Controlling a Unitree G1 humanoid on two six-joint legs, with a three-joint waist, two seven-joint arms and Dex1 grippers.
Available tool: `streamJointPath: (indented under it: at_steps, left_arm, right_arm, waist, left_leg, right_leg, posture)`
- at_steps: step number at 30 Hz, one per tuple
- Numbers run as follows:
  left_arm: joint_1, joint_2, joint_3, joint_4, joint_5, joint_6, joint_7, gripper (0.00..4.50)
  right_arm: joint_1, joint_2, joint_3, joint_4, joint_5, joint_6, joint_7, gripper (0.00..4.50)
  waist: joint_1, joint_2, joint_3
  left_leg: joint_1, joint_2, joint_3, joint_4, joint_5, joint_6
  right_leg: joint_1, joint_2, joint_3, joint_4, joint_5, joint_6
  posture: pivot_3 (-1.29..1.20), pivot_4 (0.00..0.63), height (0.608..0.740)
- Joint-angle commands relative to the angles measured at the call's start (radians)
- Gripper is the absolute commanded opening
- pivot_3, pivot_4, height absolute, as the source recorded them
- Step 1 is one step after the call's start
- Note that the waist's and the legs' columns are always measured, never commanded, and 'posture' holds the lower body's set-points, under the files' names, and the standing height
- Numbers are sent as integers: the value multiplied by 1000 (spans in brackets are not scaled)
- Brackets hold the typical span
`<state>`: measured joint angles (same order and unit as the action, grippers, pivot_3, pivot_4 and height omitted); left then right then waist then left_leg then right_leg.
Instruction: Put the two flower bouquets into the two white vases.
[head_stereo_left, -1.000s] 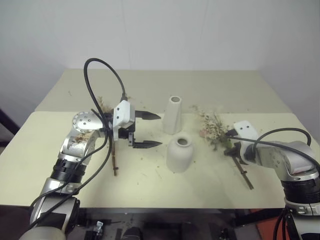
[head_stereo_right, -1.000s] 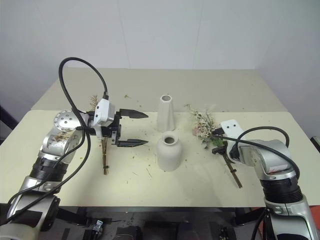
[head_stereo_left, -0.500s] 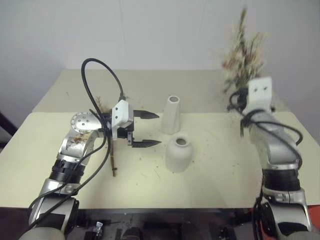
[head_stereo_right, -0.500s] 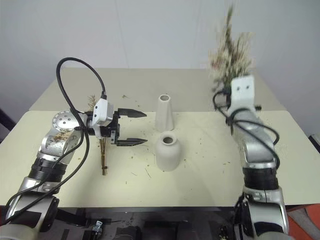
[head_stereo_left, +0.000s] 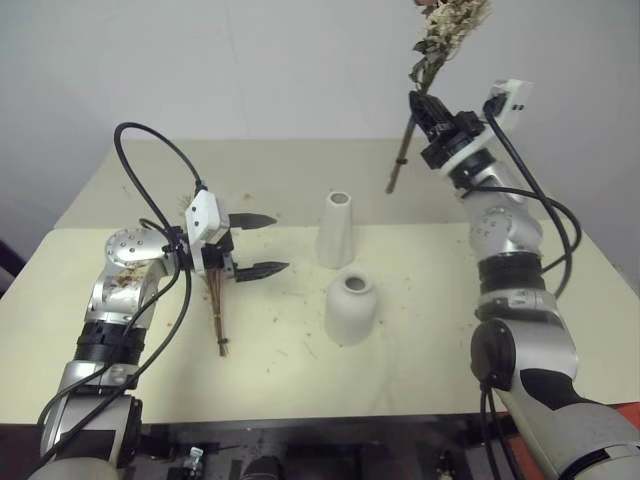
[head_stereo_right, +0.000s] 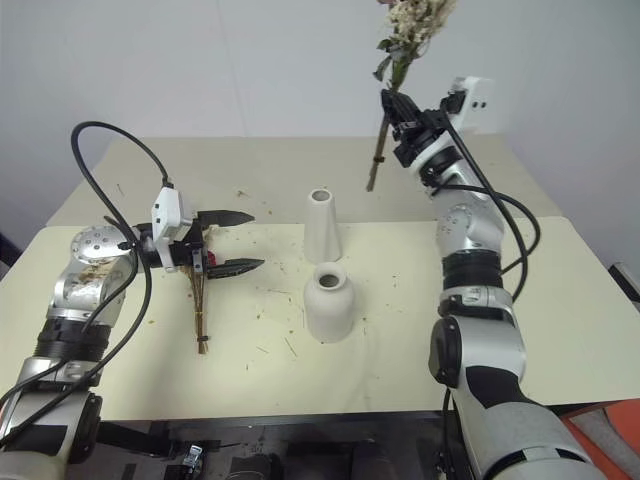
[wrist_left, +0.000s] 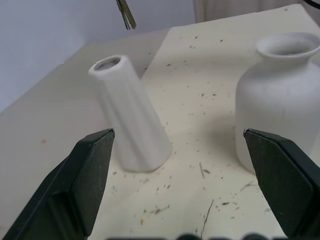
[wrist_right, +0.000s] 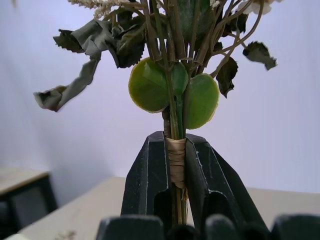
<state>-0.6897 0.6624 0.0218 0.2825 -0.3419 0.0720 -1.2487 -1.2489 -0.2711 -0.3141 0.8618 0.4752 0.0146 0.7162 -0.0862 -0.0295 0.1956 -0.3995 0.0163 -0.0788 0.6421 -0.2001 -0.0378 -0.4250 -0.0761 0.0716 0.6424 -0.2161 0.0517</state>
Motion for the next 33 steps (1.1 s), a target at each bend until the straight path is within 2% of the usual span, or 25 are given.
streamJointPath:
  at_steps: [1,12,33]
  left_arm:
    - [18,24,42,-90,-27,28,27,4500]
    - [68,47,67,-173,-41,84,66,4500]
    - [126,52,78,-233,-53,102,105,4500]
  right_arm:
    - [-96,29,-20,95,10,-102,69,221]
    - [-207,82,-42,254,1,-165,129,221]
    - [-130,121,-21,312,-86,-218,138,221]
  waist:
    - [-2,0,0]
    - [-8,1,0]
    - [-12,1,0]
  left_leg:
    - [0,0,0,0,0,0]
    - [1,0,-1,0,0,0]
    - [1,0,-1,0,0,0]
  right_leg:
    - [0,0,0,0,0,0]
    - [0,0,0,2,0,0]
    - [0,0,0,2,0,0]
  posture:
    - [0,150,740]
    - [0,150,740]
    - [0,150,740]
